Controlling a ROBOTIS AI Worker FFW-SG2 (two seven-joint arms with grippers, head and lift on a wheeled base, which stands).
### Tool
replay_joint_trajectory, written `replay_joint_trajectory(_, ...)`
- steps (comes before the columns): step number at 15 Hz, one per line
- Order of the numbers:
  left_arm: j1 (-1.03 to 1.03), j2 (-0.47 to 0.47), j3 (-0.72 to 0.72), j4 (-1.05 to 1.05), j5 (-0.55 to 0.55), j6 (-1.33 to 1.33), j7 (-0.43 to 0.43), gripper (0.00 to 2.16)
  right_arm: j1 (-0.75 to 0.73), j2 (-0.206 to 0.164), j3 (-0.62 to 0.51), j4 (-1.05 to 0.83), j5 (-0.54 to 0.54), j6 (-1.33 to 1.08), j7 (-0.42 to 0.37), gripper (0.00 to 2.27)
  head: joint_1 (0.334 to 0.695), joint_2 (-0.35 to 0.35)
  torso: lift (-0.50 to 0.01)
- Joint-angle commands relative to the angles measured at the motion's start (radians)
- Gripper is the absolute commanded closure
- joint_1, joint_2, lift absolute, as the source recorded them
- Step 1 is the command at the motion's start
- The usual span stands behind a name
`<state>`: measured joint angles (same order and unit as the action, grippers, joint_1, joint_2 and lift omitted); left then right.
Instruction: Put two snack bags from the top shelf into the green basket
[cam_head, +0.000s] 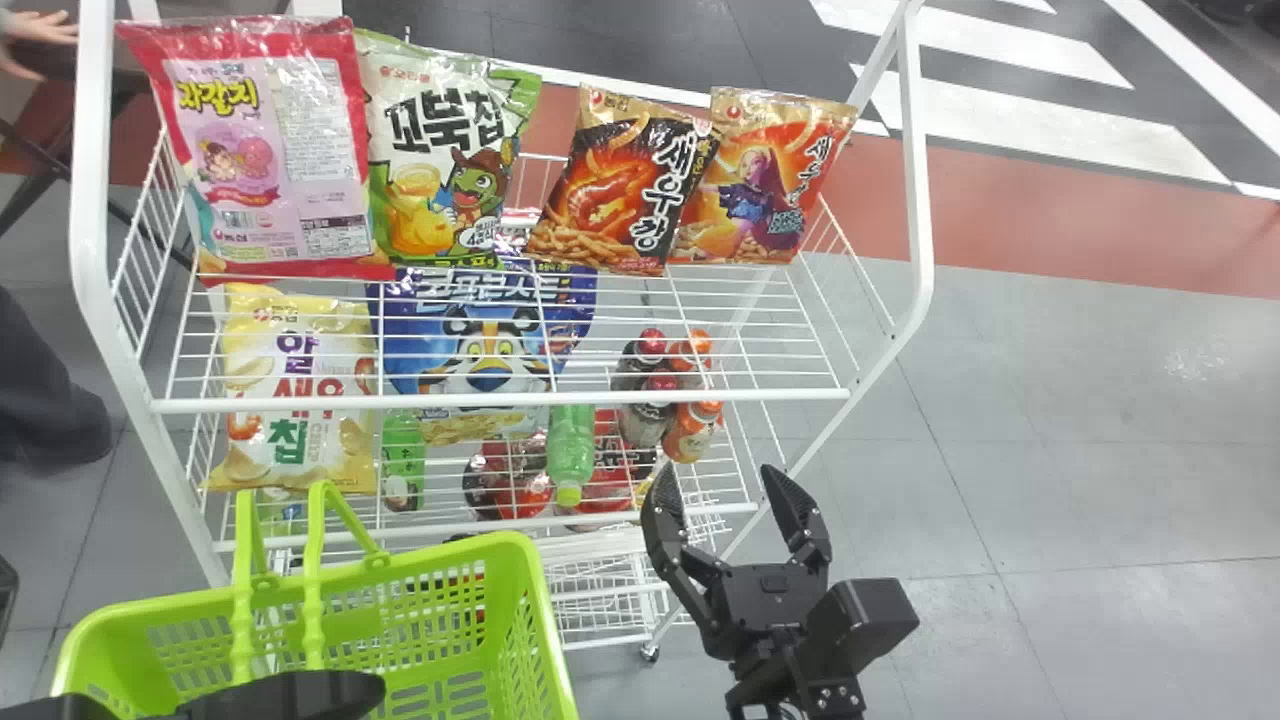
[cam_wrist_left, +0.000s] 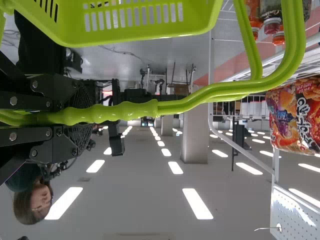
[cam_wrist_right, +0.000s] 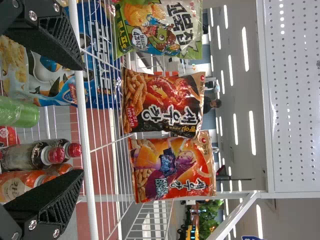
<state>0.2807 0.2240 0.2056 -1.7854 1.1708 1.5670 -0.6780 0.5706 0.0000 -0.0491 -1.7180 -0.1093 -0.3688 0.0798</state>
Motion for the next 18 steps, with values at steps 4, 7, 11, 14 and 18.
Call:
replay_joint_trajectory(4,0.000,0.000,0.002,0.000,0.003,0.004,0.000,2.14,-0.002,0.001,0.000,0.003,0.000,-0.003,0.000,0.07,0.695,-0.325,-0.001)
replay_joint_trajectory(7,-0.003,0.000,0.002,0.000,0.003,0.004,0.000,2.14,-0.012,0.001,0.000,0.009,-0.001,-0.003,0.000,0.07,0.695,-0.324,-0.001)
replay_joint_trajectory(11,-0.017,0.000,0.002,-0.005,0.001,0.004,0.009,2.14,-0.078,0.001,-0.011,0.026,0.000,0.003,0.000,0.07,0.695,-0.322,-0.001)
replay_joint_trajectory(14,-0.028,0.000,0.002,-0.005,0.001,0.004,0.015,2.14,-0.178,0.001,-0.012,0.046,0.013,0.077,0.000,0.07,0.695,-0.311,-0.001)
replay_joint_trajectory(18,-0.043,0.002,0.006,-0.008,0.001,0.004,0.020,2.14,-0.313,0.001,-0.011,0.095,0.019,0.190,0.000,0.07,0.695,-0.284,-0.001)
